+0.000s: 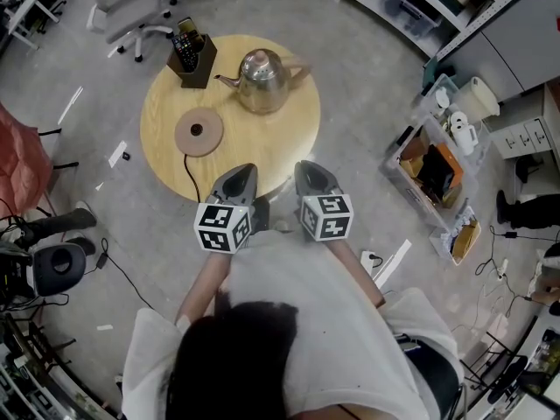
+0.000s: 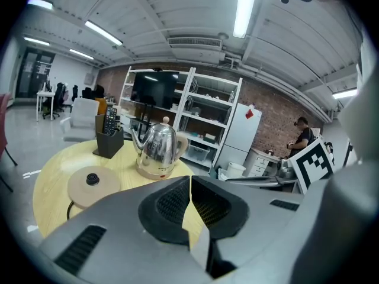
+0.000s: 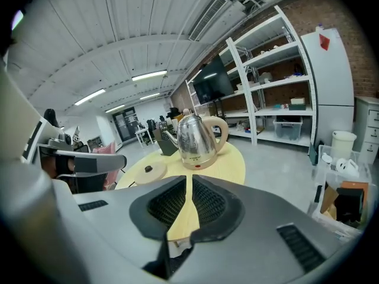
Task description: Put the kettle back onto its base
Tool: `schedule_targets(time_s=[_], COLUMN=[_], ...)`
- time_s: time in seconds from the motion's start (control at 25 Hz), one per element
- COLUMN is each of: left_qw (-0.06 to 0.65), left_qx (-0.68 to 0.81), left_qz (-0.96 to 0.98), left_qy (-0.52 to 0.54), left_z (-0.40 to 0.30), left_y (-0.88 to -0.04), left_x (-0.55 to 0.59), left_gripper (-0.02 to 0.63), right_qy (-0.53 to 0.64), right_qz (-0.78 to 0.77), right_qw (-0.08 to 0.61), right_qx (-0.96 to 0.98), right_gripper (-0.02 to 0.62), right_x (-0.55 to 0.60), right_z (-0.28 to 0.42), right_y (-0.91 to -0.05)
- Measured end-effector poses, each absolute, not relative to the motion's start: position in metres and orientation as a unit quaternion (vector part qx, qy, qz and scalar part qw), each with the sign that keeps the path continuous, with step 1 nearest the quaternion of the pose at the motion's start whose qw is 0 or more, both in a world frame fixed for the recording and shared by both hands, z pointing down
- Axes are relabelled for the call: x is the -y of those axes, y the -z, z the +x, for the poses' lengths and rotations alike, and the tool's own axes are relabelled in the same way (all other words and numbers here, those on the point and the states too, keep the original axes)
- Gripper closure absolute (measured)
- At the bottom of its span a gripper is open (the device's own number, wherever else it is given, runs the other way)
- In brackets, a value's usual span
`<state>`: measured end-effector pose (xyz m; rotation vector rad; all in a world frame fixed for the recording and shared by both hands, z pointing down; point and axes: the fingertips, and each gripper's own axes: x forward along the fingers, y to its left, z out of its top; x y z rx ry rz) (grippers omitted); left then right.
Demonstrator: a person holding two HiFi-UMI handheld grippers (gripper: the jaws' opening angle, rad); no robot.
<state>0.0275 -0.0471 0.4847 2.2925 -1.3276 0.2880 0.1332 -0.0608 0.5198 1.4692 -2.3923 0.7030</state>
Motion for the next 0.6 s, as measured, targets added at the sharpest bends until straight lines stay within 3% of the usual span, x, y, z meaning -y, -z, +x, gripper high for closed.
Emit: schedule_targets(time_s=[0.6], left_qw=[0.273], left_qx=[0.456], left_qz=[0.842], left_qy=[-0.090], left_z=[0.024], left_y=[-0.495], left_x=[0.088], left_gripper=[0.577], right_qy=[-0.221], right_qz=[0.543], right_qw=[0.102], right_qx=[0.804], right_gripper=[0.565], right_x=[0.120], right_z=[0.147], right_y=[-0.506])
